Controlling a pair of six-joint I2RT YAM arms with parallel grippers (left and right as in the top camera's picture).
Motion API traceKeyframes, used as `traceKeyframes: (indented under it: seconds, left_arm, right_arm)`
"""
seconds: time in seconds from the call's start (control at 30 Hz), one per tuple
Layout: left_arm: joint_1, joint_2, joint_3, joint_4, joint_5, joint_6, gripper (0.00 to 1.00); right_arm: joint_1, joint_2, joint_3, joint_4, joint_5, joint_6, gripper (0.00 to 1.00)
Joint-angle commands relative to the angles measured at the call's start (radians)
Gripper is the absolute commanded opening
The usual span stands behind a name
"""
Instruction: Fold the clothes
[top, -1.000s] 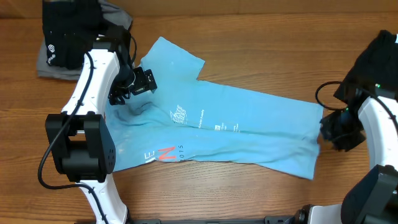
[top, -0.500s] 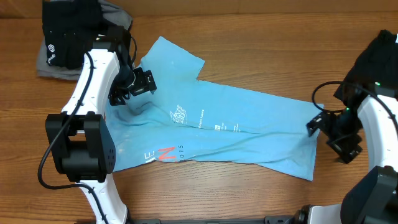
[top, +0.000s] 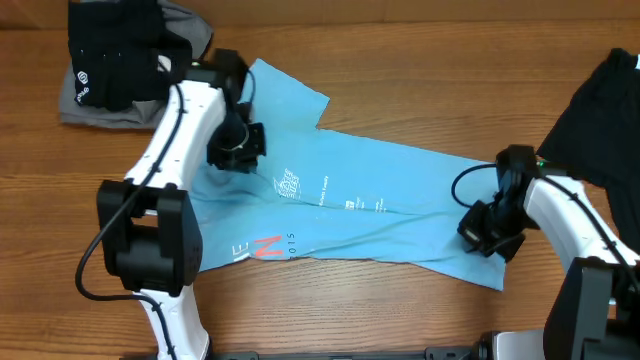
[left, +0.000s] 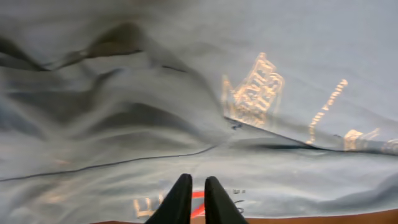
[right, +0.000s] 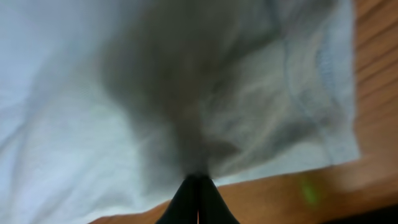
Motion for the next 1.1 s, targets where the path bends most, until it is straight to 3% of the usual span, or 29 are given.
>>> traceKeyframes:
  seconds: [0.0,0.27,0.57,1.07]
  left_arm:
    - [-0.024,0.003,-0.025,0.023,0.015,0.009,0.04]
    - [-0.023,0.009,-0.148,0.13,0.016,0.002,0.04]
    - [-0.02,0.012,-0.235,0.277,0.014,-0.015,0.04]
    - [0.016,0.115,-0.235,0.198,0.015,-0.077,0.04]
  right_arm:
    - [-0.001,-0.017,-0.071,0.044,-0.055,0.032,0.04]
    - [-0.002,-0.017,-0.166,0.141,-0.058,0.059,0.04]
    - [-0.002,-0.017,-0.174,0.177,-0.064,0.191,0.04]
    - [-0.002,-0.017,-0.175,0.17,-0.066,0.19,0.04]
